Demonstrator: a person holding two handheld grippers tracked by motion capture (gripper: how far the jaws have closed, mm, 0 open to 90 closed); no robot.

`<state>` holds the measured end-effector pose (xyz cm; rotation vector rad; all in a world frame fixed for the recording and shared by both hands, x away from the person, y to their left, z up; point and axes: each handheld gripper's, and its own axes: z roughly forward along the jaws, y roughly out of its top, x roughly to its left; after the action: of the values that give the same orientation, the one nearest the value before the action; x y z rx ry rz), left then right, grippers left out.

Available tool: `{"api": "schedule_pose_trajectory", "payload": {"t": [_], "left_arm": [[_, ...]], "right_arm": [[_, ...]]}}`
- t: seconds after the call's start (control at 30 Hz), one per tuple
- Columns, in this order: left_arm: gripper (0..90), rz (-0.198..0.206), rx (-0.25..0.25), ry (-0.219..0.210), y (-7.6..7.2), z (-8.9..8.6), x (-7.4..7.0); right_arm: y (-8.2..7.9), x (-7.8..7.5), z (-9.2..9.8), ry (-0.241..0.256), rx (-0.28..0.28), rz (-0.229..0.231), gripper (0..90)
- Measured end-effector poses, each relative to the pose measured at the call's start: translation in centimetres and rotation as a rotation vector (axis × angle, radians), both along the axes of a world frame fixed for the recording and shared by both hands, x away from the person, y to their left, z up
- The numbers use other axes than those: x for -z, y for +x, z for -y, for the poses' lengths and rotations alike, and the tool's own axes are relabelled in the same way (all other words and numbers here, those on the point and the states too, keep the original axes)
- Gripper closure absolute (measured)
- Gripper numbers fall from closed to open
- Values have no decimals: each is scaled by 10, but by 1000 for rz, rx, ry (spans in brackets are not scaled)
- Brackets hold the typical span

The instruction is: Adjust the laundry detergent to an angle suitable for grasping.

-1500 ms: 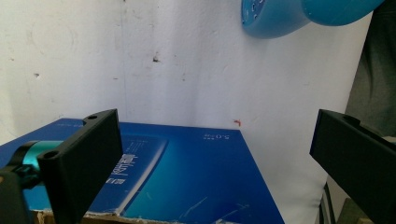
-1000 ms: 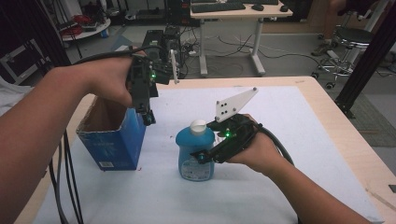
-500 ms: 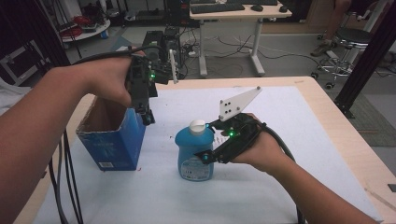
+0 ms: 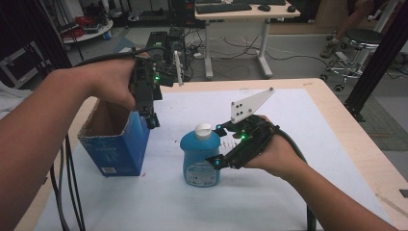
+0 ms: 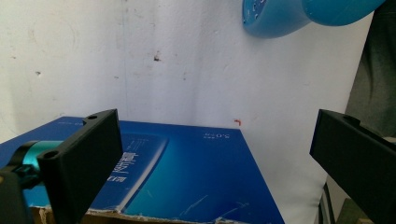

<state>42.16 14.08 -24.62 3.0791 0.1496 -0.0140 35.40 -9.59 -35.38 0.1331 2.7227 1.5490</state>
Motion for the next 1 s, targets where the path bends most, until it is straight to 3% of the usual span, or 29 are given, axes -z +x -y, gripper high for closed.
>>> {"api": "schedule_pose_trajectory", "payload": {"t": [0.2, 0.3, 0.4, 0.6, 1.0], "left_arm": [[24, 1, -2, -4, 1, 0, 0], [24, 0, 1, -2, 1, 0, 1], [24, 1, 0, -3, 1, 0, 0], [24, 3, -2, -2, 0, -2, 1], [24, 0, -7, -5, 0, -7, 0]], "right_arm": [[1, -3, 8, -48, 10, -23, 178], [3, -6, 11, -81, 19, -73, 170], [3, -10, 15, -112, 38, -82, 134], [4, -16, 19, -160, 37, -89, 134], [10, -46, 30, -379, 48, -42, 89]]}}
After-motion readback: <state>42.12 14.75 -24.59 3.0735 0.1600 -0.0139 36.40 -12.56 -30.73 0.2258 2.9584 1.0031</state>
